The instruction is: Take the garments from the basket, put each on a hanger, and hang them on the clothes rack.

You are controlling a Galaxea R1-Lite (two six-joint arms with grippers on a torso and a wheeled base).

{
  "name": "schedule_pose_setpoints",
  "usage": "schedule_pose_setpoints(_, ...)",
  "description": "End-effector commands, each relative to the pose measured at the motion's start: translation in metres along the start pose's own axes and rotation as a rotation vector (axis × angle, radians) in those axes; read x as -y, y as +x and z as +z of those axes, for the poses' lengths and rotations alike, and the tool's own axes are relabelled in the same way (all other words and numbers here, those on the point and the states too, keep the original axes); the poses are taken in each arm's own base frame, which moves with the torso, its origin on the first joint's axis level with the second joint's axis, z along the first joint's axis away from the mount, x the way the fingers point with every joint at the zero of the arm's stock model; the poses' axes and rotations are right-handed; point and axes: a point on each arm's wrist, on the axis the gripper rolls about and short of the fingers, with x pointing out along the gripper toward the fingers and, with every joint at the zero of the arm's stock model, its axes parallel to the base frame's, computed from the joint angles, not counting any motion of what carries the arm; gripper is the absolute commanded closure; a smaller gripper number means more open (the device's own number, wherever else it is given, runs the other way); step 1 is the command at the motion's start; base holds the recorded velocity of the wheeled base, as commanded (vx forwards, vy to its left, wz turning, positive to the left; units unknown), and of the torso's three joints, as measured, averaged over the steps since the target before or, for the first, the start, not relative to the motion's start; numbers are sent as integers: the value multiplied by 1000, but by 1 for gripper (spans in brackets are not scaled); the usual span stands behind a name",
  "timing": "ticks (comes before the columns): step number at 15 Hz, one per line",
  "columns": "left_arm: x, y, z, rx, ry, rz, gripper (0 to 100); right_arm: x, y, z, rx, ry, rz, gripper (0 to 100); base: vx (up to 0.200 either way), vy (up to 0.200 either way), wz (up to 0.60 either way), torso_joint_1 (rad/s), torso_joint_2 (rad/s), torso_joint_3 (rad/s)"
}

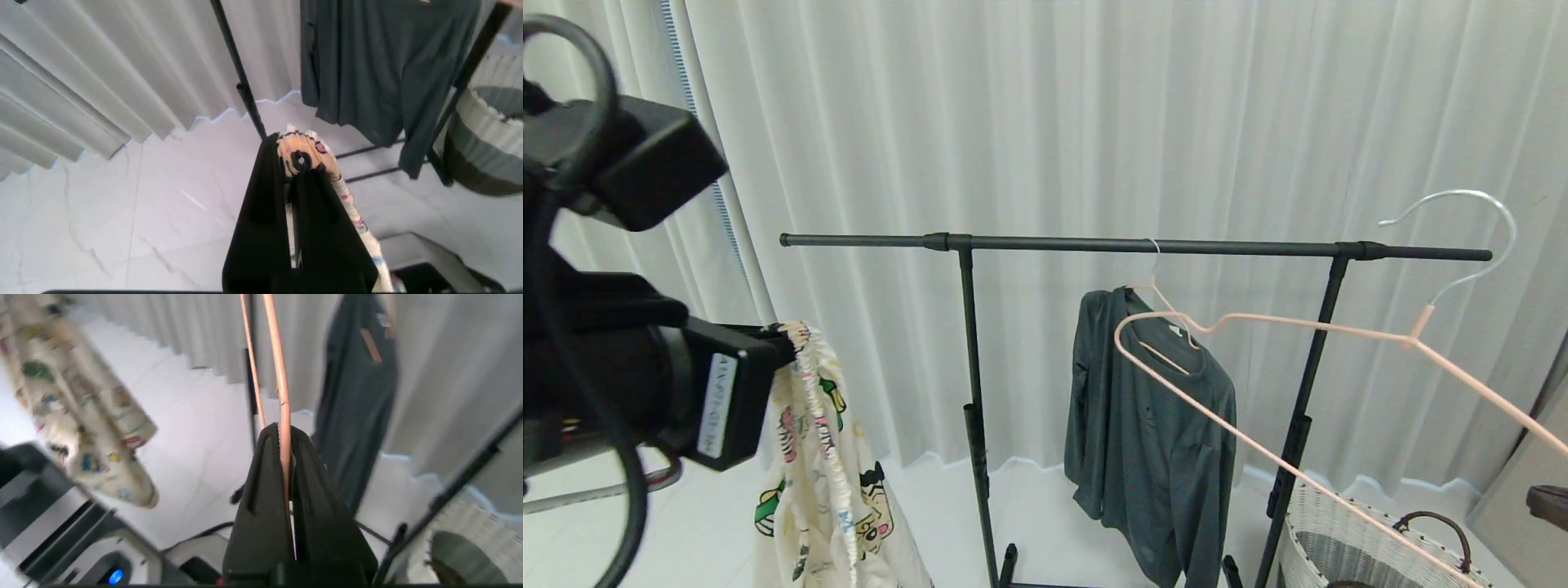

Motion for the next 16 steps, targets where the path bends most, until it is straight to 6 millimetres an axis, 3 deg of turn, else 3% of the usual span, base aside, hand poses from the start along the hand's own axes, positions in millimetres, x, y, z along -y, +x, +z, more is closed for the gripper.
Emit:
schedule_pose_setpoints(1, 4, 33, 3, -69, -2, 99, 100, -7, 2, -4, -38, -28, 137, 100, 0, 0, 0, 0, 0, 0)
schedule_pose_setpoints(6, 17, 77, 17, -84, -116, 195, 100, -19, 15, -3, -114, -67, 333, 100, 0, 0, 0, 0, 0, 0)
schedule_pose_setpoints(12, 25, 86, 29, -50, -298, 189, 100, -24, 59, 11, -103, -8, 336, 100, 0, 0, 0, 0, 0, 0)
schedule_pose_setpoints(16, 28, 86, 30, -43, -352, 185, 100, -25, 78, 14, -95, -6, 334, 100, 0, 0, 0, 0, 0, 0)
